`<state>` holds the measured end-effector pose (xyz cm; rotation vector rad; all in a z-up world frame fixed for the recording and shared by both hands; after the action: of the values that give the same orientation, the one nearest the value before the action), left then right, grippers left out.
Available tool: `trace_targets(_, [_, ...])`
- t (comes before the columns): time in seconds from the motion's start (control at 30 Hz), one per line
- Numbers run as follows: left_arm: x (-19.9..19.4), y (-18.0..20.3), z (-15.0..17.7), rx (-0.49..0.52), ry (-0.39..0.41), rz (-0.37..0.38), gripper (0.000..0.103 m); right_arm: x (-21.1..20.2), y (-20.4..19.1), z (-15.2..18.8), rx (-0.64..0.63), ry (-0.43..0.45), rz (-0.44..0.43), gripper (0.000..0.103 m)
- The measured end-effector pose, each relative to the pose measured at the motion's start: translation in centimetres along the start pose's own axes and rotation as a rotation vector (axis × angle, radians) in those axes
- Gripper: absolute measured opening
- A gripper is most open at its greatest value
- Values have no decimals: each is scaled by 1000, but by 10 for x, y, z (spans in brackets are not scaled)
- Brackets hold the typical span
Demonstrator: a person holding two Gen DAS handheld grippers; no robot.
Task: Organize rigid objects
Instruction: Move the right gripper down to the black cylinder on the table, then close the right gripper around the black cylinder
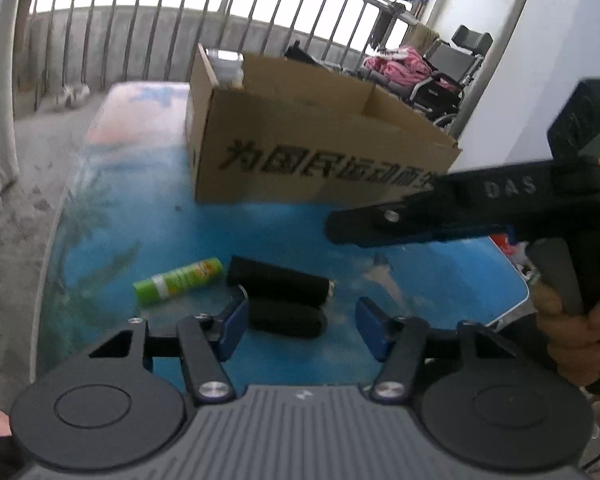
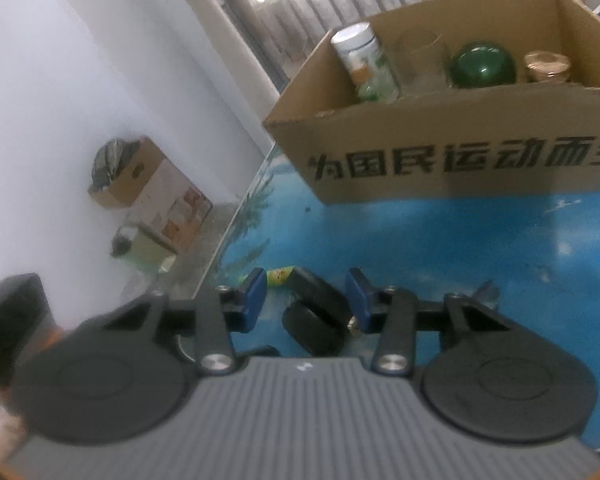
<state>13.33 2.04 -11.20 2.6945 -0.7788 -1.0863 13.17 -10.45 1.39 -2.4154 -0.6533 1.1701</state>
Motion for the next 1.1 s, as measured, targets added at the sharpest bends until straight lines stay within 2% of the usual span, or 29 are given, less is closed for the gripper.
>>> trace_targets(0.37, [20,-8,16,-47,-60,9,54,49,3,4,-28,-102,38,42])
trace_targets(0.6, [27,-7,13,-41,-50,12,54,68,6,17,-91,-174,83,41])
trace_targets(0.63, [28,-7,12,-36,-48,14,54,68,7,18,-85,-170,79,40])
trace_targets(0.7, [31,-4,9,-31,-45,25,53,67,10,18,-71,-167,83,30])
trace_targets(0.9, [46,7,2,9,-41,37,54,61,24,18,9,-143,81,26])
trace_targets(1.1, [50,15,-2,33,-40,42,55,44,43,19,65,-99,138,25])
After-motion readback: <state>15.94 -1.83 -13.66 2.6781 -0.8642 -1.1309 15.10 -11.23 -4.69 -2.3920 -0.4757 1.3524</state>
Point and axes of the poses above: each gripper's, at about its wrist camera, not at the fingertips, and x roughly the way its jaws point, y to its right, z to its underside, the point moved 8 cm from there along x, roughly the way its jaws point, and after that the axes turned 3 degrees about y, right-handed, at the moved point
